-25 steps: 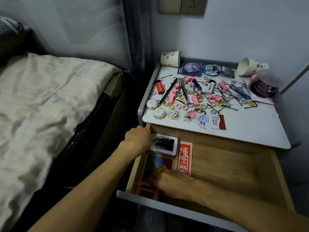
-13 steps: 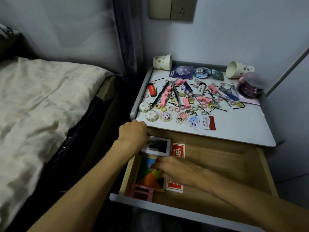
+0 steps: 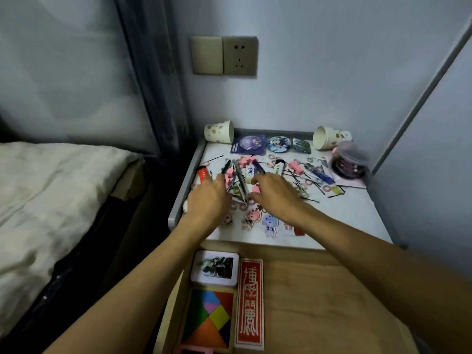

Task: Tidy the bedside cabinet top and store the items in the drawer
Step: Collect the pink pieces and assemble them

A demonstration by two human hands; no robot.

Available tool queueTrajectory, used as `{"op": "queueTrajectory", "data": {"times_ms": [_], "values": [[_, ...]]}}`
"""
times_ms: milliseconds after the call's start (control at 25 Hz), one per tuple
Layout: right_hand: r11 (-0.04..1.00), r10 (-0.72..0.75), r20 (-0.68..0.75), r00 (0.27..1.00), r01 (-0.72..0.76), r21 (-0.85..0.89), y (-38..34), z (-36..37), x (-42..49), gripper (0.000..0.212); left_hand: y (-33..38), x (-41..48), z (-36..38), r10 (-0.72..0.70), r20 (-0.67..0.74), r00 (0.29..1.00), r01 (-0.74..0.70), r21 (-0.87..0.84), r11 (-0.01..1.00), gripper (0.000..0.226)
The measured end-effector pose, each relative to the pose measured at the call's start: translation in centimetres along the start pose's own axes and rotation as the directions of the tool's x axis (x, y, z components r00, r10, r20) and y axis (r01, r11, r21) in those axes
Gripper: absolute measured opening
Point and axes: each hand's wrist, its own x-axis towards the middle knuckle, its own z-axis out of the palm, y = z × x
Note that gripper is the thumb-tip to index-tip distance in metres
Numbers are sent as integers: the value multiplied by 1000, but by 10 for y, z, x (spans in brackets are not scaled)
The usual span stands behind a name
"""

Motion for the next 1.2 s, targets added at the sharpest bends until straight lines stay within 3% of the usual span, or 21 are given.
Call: {"op": "queueTrajectory", "data": {"times_ms": [120,240,320,400,480,560,640,720,920,1000,1200], "values": [[1000,-5,32,999,5,-8,6,9,13,17,3,17,13,5,-18,1000,-3,97,995,24],[998,36,-30,999,-34,60,14,6,22,16,3,24,17,19,-20,1000,-18,64,998,24],[965,77,-56,995,-61,254,18,-2,28,21,-1,24,12,-12,-29,999,11,-34,999,25],[922,64,5,998,-61,381,16,-9,36,21,-7,21,-3,-102,-4,995,98,-226,969,24],[957,-42,48,998,26,289,4,-9,49,12,-18,15,-21,-242,94,966,253,-550,796,17],[980,-153,90,984,140,139,-12,-5,64,8,-26,3,-37,-302,233,924,365,-773,519,15],[968,-249,152,957,252,1,-23,-3,76,14,-29,-9,-45,-305,307,902,404,-848,343,14],[948,-284,207,936,306,-83,-28,-3,85,20,-31,-18,-48,-309,333,891,415,-873,255,10],[926,-303,269,914,349,-143,-21,4,95,18,-27,-22,-48,-274,319,907,385,-893,235,9],[904,-342,229,911,386,-185,-19,4,96,21,-26,-22,-50,-275,306,911,372,-899,233,9],[973,-212,57,976,205,103,-24,-21,58,4,-18,-26,-57,-262,281,923,340,-915,218,13]]}}
